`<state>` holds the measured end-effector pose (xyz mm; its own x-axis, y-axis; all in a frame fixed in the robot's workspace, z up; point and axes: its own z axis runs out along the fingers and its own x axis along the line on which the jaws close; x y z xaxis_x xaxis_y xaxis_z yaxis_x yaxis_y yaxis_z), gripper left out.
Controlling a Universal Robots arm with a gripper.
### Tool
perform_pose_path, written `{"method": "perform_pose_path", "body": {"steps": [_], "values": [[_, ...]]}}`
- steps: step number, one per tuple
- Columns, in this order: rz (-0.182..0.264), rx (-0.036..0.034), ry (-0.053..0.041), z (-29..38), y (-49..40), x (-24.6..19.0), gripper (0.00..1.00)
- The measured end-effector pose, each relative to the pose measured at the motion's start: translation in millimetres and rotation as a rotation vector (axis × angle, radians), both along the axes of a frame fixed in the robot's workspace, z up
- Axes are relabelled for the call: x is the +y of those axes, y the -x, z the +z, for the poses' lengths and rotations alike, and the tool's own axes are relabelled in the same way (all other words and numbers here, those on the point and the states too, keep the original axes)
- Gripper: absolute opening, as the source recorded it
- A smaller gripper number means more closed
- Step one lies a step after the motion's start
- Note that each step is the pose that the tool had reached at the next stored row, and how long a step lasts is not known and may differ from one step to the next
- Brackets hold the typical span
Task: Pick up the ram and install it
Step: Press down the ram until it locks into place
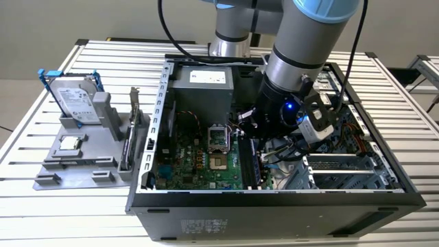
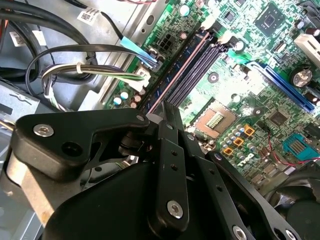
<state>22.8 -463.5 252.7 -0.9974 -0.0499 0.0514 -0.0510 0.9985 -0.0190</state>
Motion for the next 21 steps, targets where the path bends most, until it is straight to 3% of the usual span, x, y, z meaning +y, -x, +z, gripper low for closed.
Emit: {"method": "perform_pose_path", "body": {"steps": [11,21], "values": [[0.008,0.0001,-0.0051,0.0,0.0,0.0,0.00],[0.058,0.0003,-0.0117,-0.2,0.0,0.0,0.00]]}}
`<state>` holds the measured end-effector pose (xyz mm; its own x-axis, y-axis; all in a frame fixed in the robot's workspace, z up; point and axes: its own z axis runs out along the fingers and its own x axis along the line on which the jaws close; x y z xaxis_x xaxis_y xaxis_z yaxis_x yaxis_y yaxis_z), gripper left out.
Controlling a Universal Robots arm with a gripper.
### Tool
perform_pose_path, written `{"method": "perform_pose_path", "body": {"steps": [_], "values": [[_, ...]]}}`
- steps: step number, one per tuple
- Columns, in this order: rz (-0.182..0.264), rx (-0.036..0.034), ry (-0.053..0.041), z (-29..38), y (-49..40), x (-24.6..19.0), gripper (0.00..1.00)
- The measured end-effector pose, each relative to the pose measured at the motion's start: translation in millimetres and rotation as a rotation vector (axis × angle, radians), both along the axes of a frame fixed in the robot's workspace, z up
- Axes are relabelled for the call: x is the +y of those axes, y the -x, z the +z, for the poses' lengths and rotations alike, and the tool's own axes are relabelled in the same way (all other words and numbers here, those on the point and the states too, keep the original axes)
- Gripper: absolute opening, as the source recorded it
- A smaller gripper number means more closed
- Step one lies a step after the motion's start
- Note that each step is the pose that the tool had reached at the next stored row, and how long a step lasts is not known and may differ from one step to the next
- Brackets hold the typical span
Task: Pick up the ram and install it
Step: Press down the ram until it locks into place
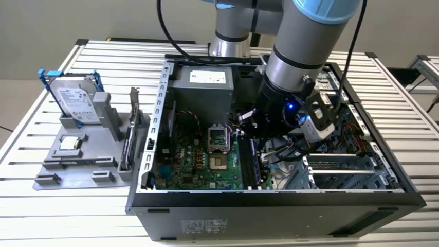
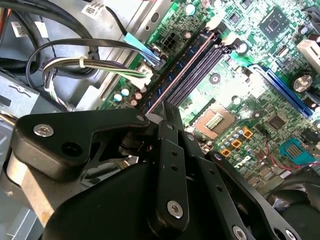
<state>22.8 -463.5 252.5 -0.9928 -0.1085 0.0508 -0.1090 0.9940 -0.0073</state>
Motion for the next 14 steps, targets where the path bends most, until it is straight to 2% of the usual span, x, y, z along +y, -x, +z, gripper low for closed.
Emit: {"method": "perform_pose_path", "body": {"steps": [14], "values": [[0.069,0.0003,-0.0057,-0.1,0.0,0.0,0.00]]}}
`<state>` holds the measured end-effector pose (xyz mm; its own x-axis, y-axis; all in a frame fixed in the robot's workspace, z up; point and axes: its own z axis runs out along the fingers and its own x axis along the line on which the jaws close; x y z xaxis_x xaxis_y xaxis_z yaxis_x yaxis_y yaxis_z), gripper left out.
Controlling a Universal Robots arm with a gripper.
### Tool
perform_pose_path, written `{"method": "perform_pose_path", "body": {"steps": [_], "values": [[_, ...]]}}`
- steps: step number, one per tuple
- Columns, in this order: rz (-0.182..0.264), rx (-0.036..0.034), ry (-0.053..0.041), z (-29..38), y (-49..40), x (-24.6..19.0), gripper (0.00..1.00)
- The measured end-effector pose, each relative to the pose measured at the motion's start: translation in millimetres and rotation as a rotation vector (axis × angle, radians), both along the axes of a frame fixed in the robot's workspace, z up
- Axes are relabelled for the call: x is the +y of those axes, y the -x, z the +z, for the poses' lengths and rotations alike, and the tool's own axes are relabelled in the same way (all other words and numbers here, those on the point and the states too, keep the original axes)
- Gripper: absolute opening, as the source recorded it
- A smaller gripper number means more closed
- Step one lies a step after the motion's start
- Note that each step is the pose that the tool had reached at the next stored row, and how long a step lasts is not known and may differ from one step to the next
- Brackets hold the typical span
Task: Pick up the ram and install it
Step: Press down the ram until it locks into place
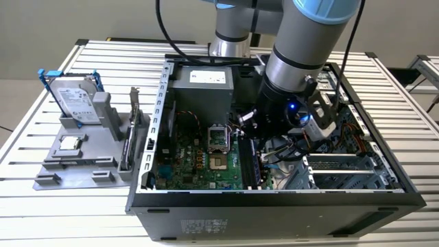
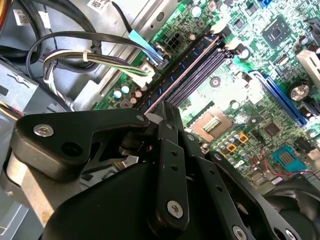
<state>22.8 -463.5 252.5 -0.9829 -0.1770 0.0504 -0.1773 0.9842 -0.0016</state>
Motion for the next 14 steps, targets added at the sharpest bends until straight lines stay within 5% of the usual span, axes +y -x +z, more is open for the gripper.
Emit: {"method": "perform_pose_path", "body": {"steps": [14], "values": [[0.072,0.0002,-0.0031,-0.1,0.0,0.0,0.00]]}}
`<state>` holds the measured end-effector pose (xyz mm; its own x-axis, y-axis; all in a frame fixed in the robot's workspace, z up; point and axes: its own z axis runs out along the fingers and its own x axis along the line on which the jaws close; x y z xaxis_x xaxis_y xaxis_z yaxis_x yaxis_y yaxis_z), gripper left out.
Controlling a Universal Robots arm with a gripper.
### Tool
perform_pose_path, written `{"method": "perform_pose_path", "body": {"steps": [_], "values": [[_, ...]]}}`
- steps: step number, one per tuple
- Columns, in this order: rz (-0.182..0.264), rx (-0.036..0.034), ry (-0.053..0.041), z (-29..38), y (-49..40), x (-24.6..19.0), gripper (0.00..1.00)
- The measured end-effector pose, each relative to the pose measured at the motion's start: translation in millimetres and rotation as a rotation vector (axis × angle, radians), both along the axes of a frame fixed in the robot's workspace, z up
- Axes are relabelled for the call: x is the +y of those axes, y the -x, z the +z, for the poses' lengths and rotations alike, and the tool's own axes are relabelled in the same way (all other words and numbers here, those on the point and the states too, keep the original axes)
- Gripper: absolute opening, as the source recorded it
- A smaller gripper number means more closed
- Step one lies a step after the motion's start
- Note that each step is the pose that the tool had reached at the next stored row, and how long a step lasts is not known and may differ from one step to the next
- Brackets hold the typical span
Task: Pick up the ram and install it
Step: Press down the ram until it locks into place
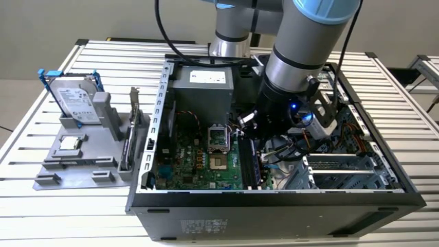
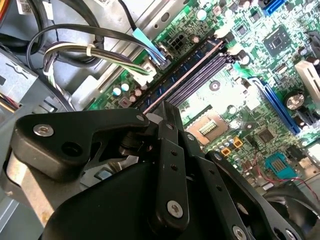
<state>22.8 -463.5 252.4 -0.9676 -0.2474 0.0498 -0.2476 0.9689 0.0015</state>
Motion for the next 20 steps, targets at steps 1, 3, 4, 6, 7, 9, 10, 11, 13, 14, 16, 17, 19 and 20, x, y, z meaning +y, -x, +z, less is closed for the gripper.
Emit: {"method": "perform_pose_path", "body": {"steps": [1,3,4,6,7,9,10,11,13,14,16,17,19,20], "values": [[0.005,0.0000,-0.0005,-0.1,0.0,0.0,0.00],[0.015,0.0000,-0.0013,-0.1,-0.1,0.0,0.00],[0.021,0.0000,-0.0017,-0.2,-0.1,0.0,0.00],[0.030,0.0000,-0.0022,-0.2,-0.1,0.0,0.00],[0.035,0.0000,-0.0025,-0.2,-0.1,0.0,0.00],[0.045,0.0000,-0.0030,-0.2,-0.1,0.0,0.00],[0.050,0.0000,-0.0033,-0.2,0.0,0.0,0.00],[0.054,0.0000,-0.0036,-0.2,0.0,0.0,0.00],[0.064,0.0000,-0.0043,-0.2,0.0,0.0,0.00],[0.069,0.0000,-0.0047,-0.2,0.0,0.0,0.00],[0.078,0.0000,-0.0054,-0.2,0.0,0.0,0.00],[0.082,0.0000,-0.0060,-0.2,0.0,0.0,0.00],[0.092,0.0001,-0.0071,-0.2,0.0,0.0,0.00],[0.096,0.0001,-0.0077,-0.2,0.0,0.0,0.00]]}}
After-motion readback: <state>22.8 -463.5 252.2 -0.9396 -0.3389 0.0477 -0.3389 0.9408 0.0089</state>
